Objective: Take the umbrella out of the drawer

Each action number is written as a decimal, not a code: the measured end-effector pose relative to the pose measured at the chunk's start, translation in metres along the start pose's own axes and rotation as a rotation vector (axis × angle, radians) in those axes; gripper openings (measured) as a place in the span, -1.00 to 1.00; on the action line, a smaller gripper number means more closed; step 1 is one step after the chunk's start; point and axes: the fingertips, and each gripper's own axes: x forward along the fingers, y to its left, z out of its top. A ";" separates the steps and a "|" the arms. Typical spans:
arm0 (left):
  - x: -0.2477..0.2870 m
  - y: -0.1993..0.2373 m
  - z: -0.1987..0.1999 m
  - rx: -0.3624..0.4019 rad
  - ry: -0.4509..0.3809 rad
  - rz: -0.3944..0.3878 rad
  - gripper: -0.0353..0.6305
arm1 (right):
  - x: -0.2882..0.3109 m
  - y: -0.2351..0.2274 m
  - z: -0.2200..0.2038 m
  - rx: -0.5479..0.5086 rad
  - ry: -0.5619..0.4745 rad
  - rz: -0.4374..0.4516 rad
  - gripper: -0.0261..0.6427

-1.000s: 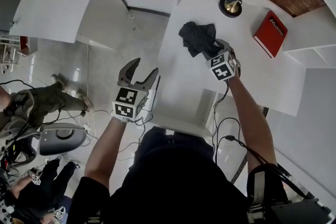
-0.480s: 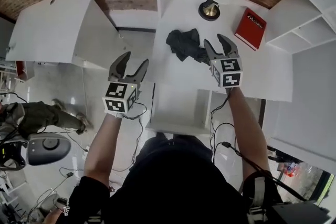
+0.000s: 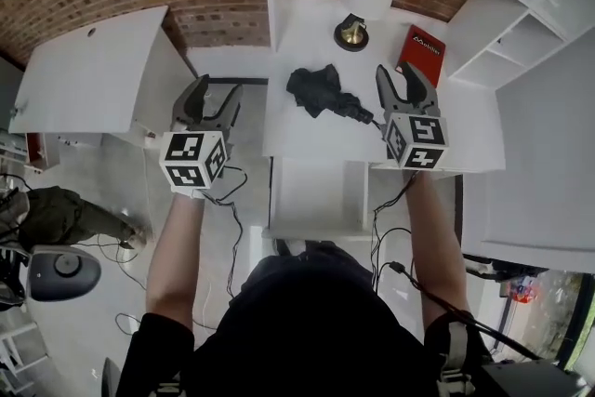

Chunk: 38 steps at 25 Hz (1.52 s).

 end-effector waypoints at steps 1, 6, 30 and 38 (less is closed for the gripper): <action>-0.003 0.002 0.007 -0.003 -0.013 0.001 -0.09 | -0.008 0.000 0.008 0.010 -0.018 -0.021 -0.36; -0.022 0.010 0.045 -0.078 -0.100 0.000 -0.15 | -0.043 0.001 0.040 0.046 -0.095 -0.101 -0.37; -0.074 -0.013 0.123 -0.033 -0.282 -0.004 -0.18 | -0.113 0.018 0.102 0.052 -0.235 -0.156 -0.62; -0.074 -0.011 0.117 -0.035 -0.265 -0.014 -0.18 | -0.114 0.024 0.101 0.055 -0.231 -0.150 -0.62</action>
